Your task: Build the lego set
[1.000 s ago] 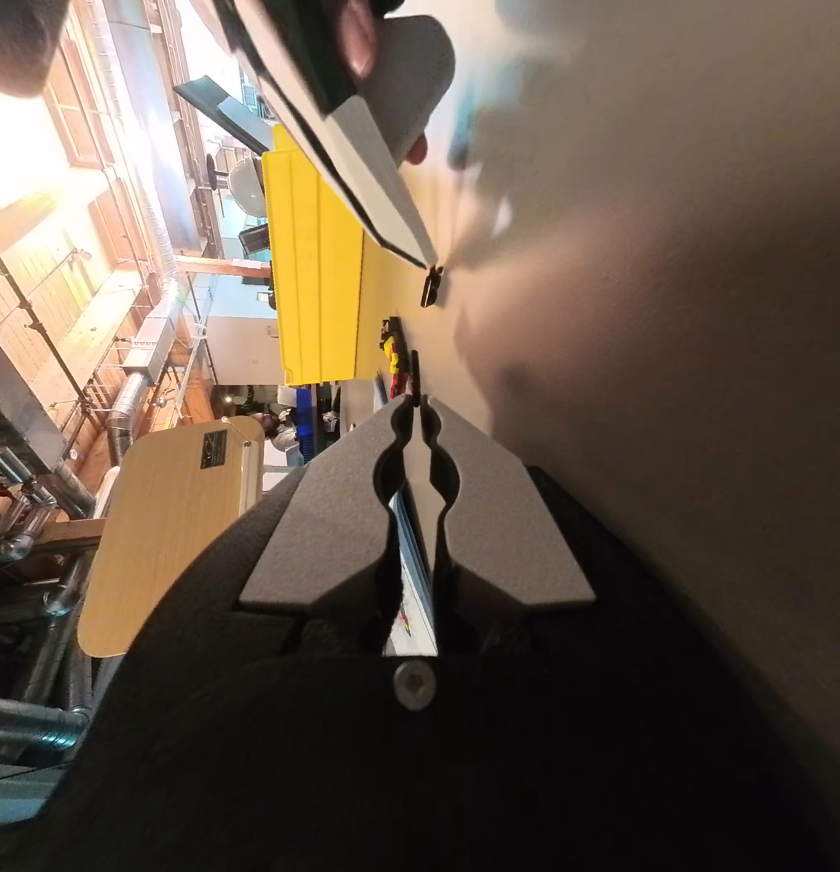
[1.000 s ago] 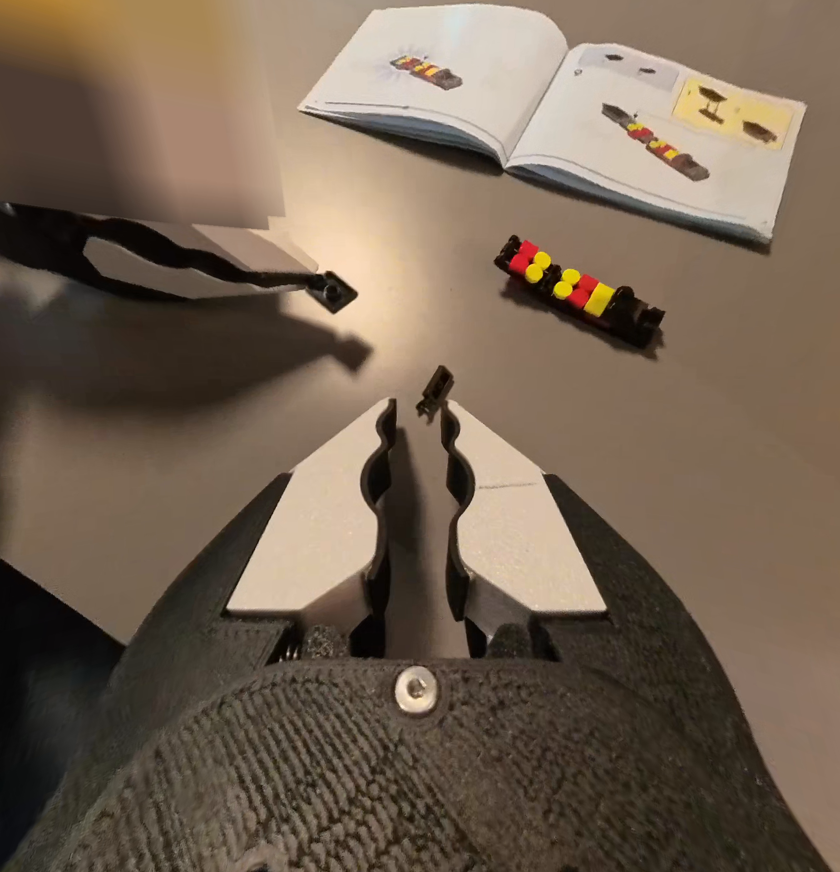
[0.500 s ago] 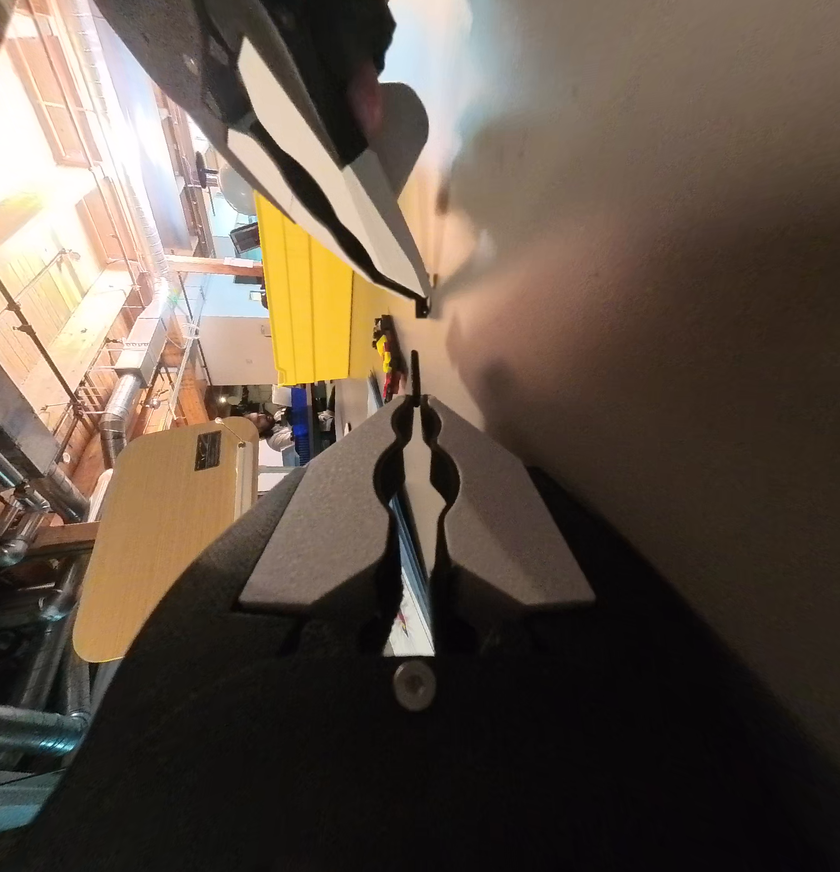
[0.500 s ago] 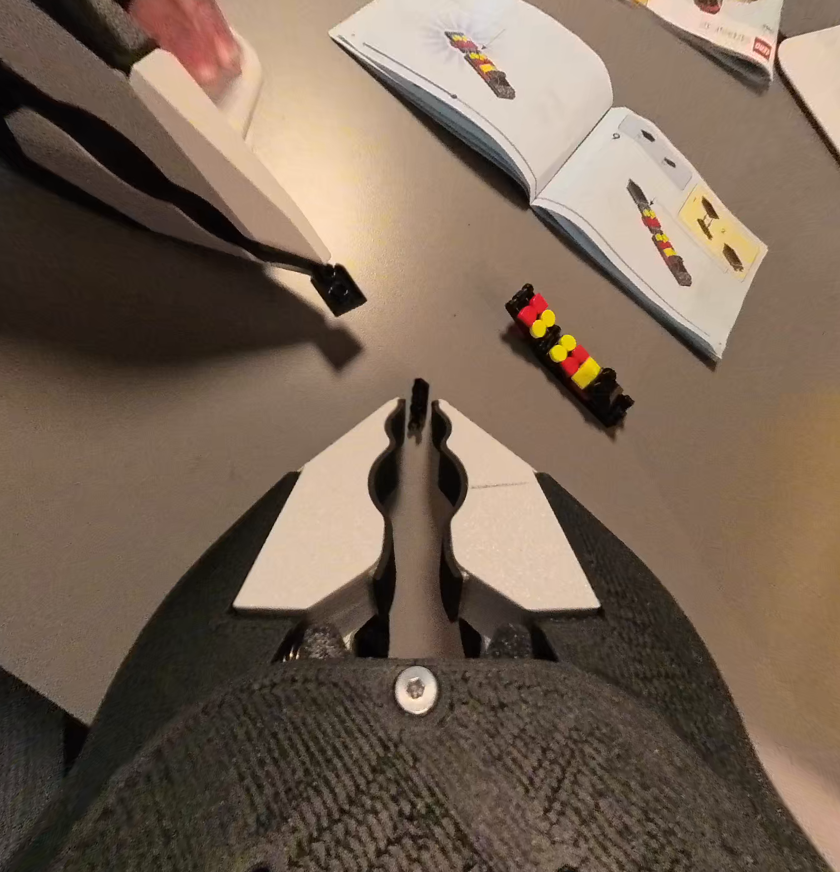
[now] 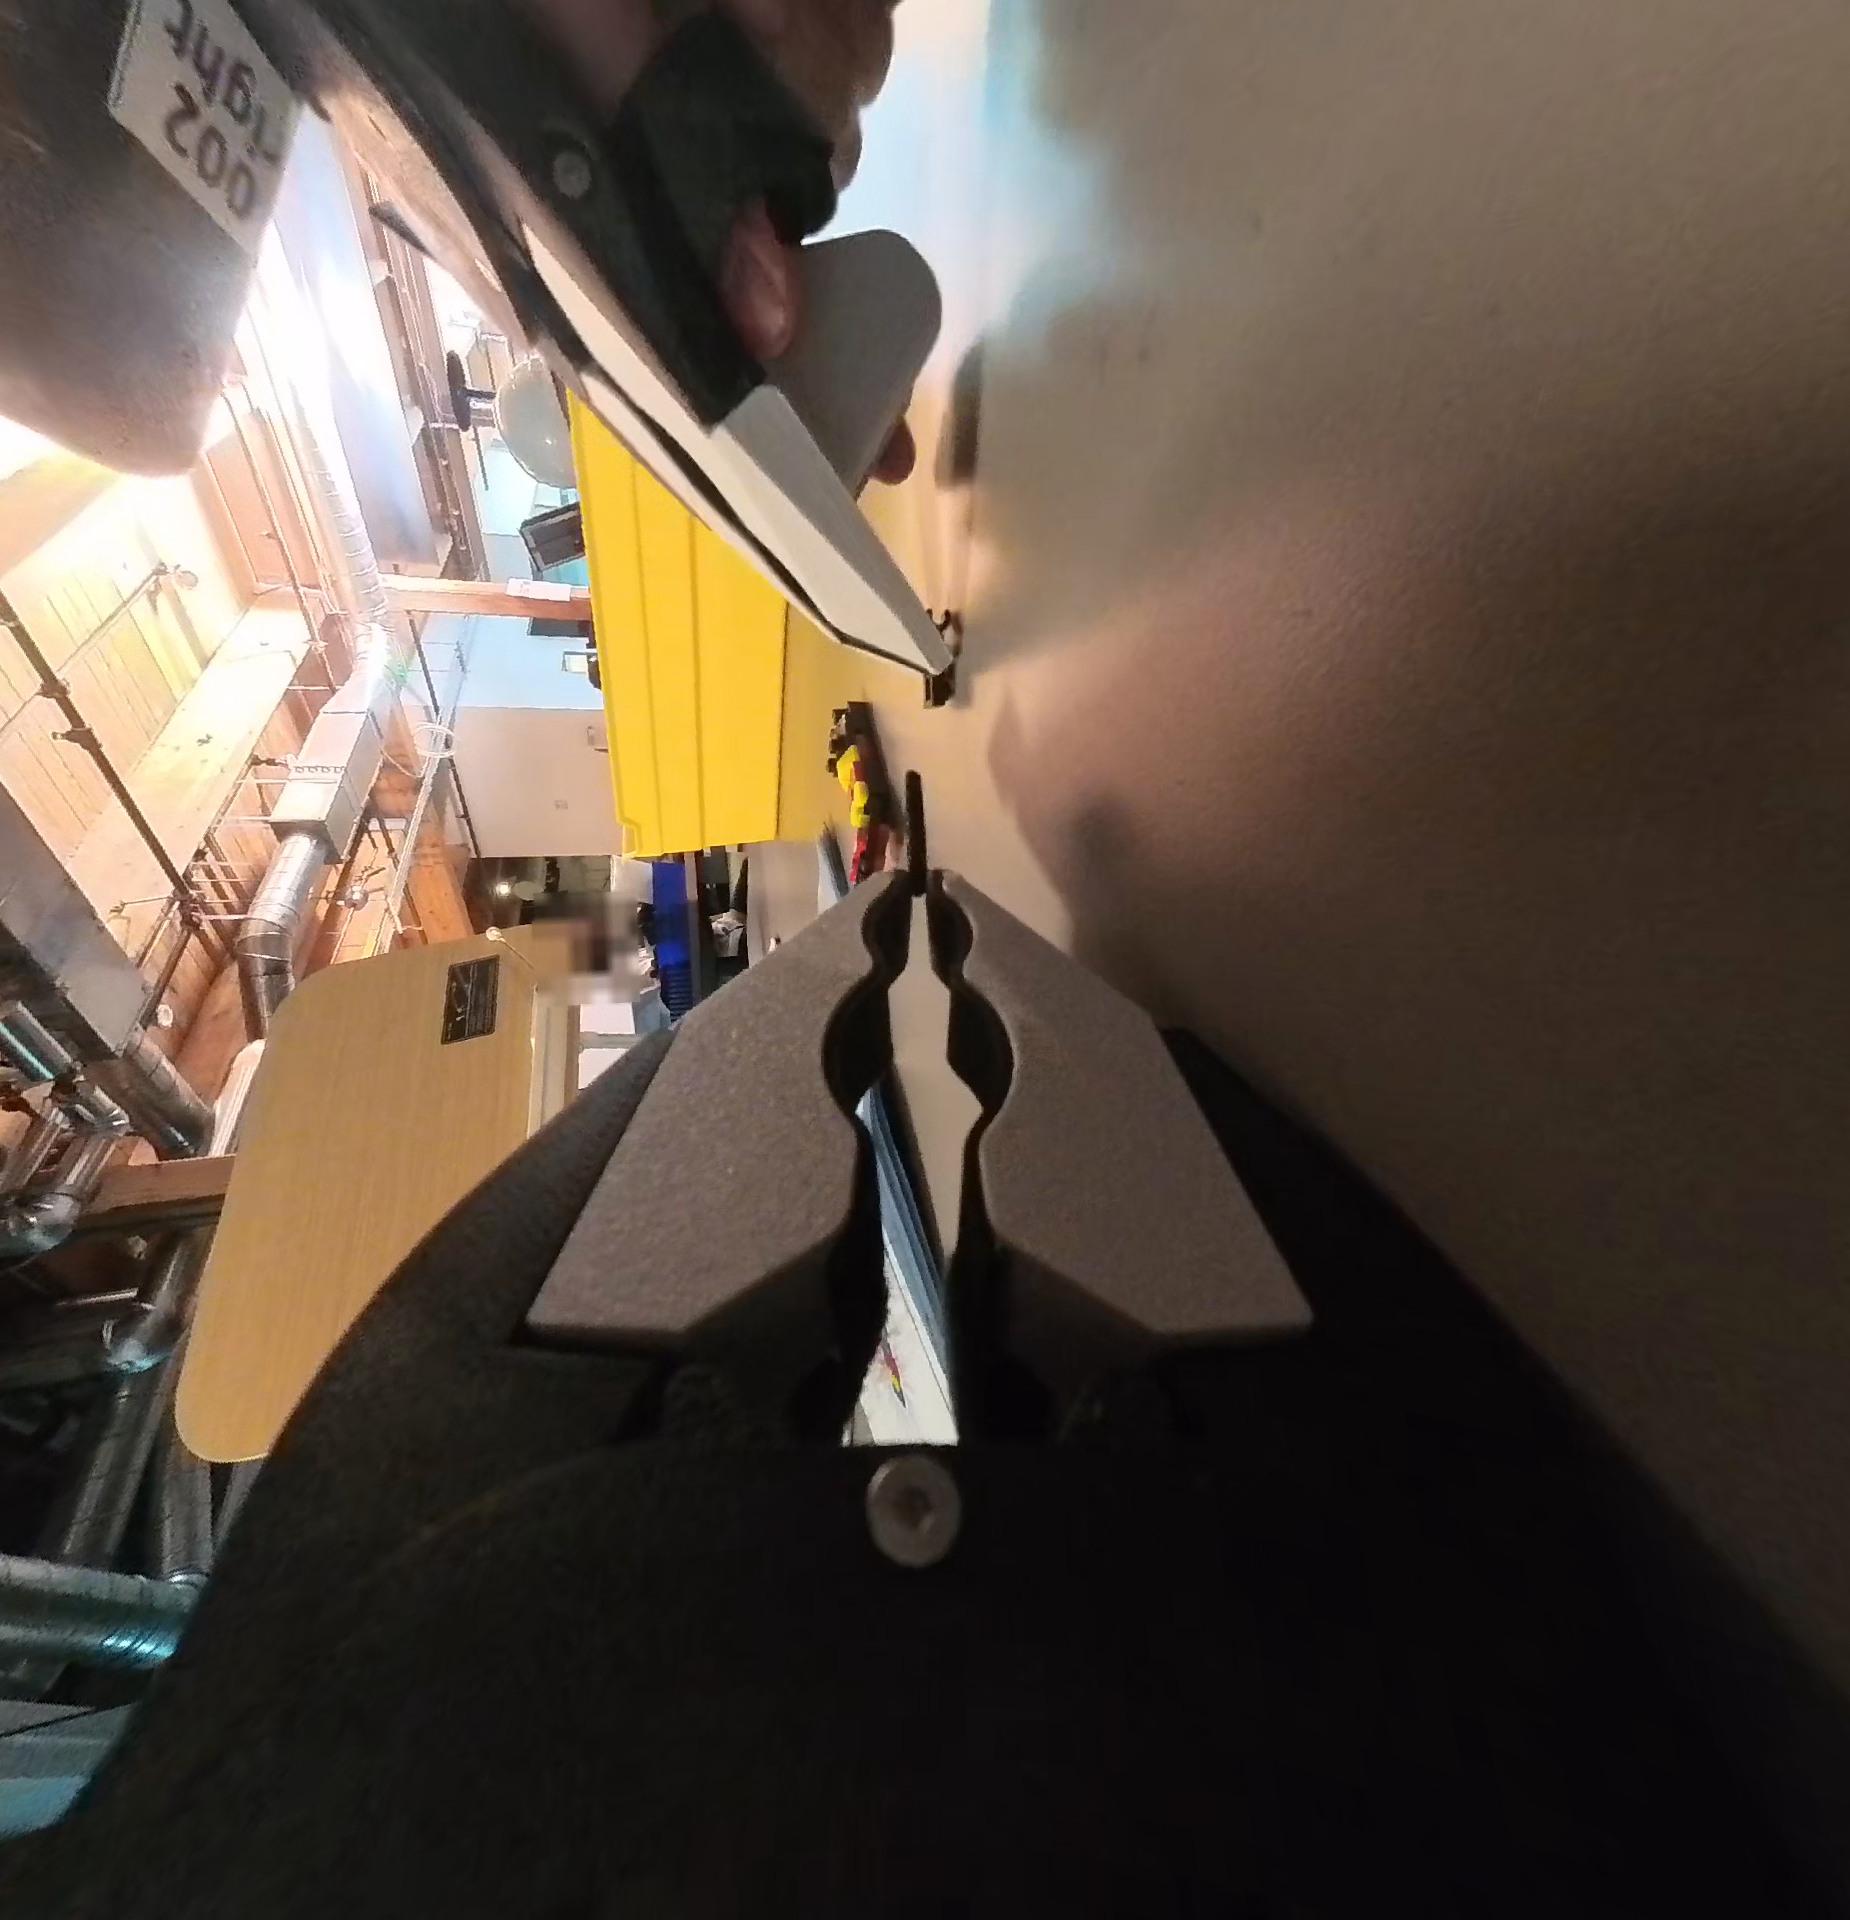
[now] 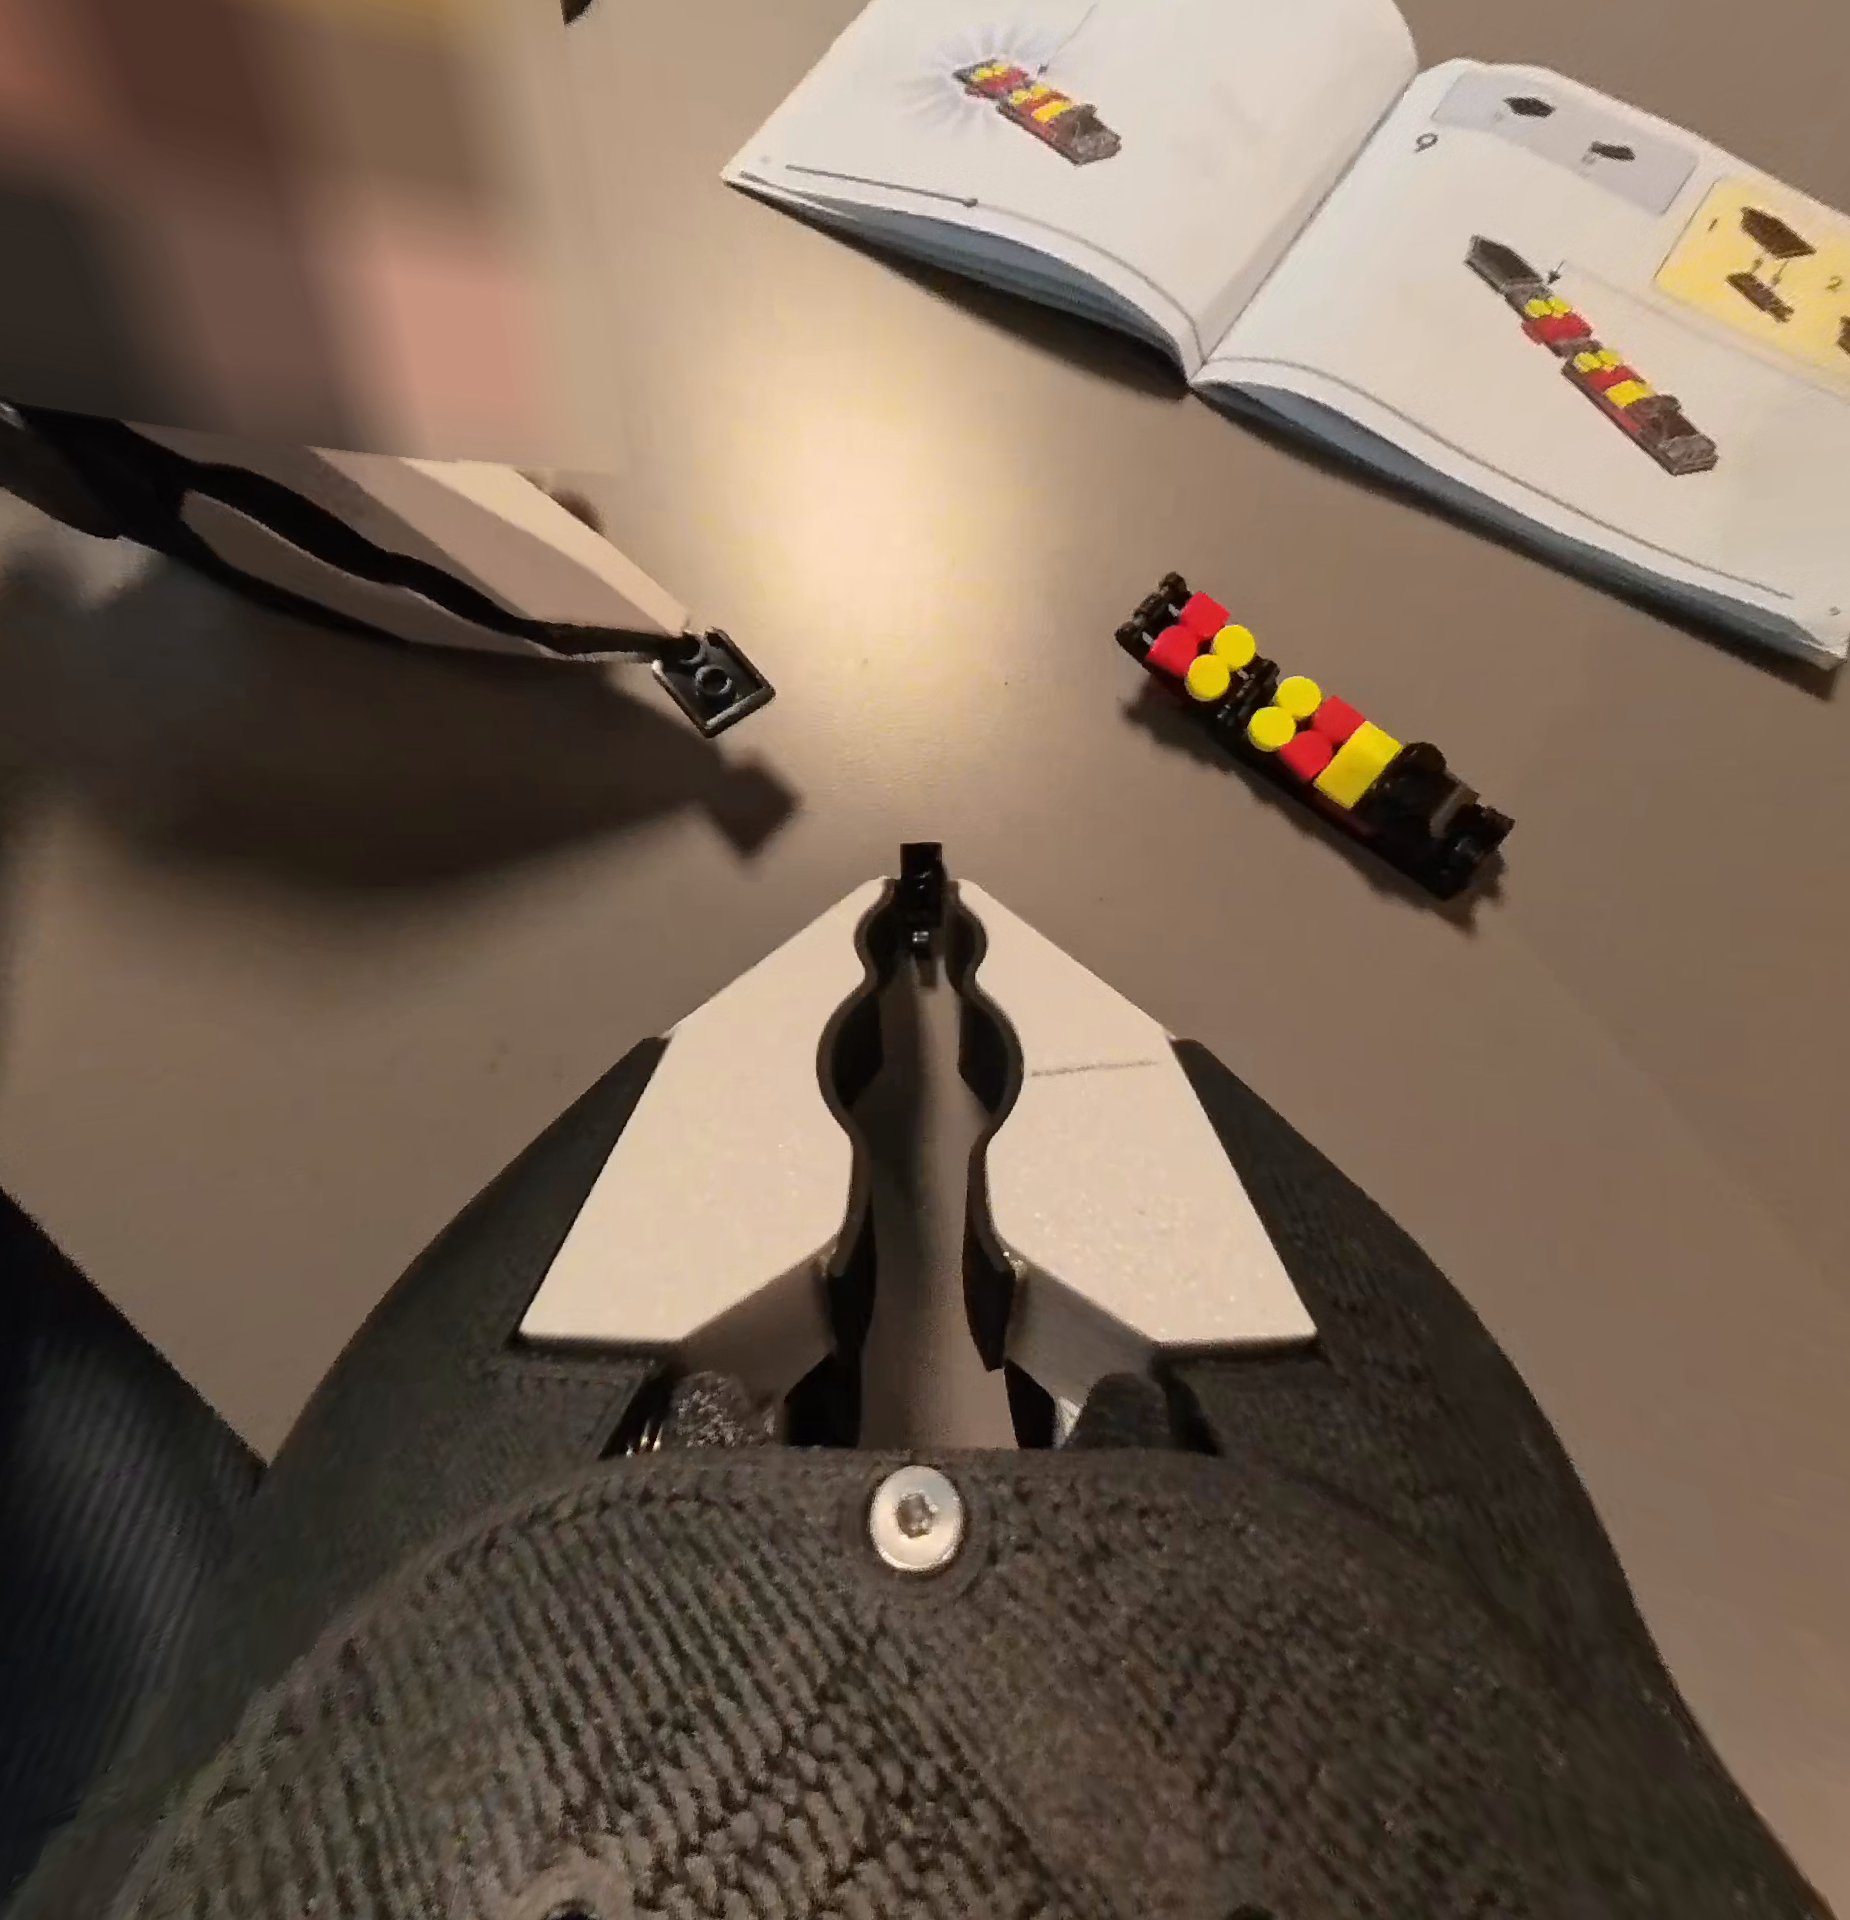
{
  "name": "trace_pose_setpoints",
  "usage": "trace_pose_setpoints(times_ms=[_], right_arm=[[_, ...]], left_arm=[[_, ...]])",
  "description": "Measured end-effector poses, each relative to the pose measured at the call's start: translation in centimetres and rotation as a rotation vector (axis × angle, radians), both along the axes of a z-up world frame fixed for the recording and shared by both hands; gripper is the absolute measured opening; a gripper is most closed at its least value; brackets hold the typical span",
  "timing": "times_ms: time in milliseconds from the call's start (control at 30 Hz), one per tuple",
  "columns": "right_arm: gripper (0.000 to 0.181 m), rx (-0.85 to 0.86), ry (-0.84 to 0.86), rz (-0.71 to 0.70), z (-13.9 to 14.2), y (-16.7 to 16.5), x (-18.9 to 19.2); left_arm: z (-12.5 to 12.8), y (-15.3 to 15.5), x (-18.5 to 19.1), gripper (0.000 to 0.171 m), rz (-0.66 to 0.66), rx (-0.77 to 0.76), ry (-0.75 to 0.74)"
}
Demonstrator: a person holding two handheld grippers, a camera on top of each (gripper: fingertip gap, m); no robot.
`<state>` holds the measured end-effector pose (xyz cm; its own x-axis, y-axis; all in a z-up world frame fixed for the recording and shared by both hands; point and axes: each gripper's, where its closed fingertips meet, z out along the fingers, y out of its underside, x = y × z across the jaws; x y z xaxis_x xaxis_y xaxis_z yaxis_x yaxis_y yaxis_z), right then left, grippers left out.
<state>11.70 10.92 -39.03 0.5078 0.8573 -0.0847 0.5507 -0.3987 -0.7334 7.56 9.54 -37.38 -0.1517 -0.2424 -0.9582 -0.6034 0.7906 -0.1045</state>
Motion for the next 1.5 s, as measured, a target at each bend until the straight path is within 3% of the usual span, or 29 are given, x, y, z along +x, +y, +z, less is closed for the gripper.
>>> trace_pose_setpoints(times_ms=[233, 600, 1100, 1233, 1333, 1500], right_arm=[[0.006, 0.006, 0.166, 0.277, 4.3, -2.3, -3.5], [0.006, 0.111, -0.001, 0.495, 4.8, -3.4, -4.4], [0.009, 0.15, -0.038, 0.549, 5.4, -3.8, -4.7], [0.018, 0.186, -0.035, 0.535, 5.8, -3.5, -4.7], [0.032, 0.343, -0.04, 0.525, 6.6, -3.0, -4.7], [0.031, 0.967, -0.361, 0.591, 6.2, -2.4, -4.5]], left_arm=[[1.6, -1.0, 0.3, 0.002, -0.058, 0.047, -0.076], [2.5, -2.0, 0.6, 0.002, -0.102, 0.148, -0.097], [3.0, -2.2, 0.7, 0.001, -0.109, 0.158, -0.125], [3.1, -2.1, 0.7, 0.002, -0.103, 0.152, -0.13], [3.3, -1.8, 0.6, 0.001, -0.087, 0.133, -0.144], [3.6, -1.2, 0.4, 0.002, -0.051, 0.089, -0.171]])
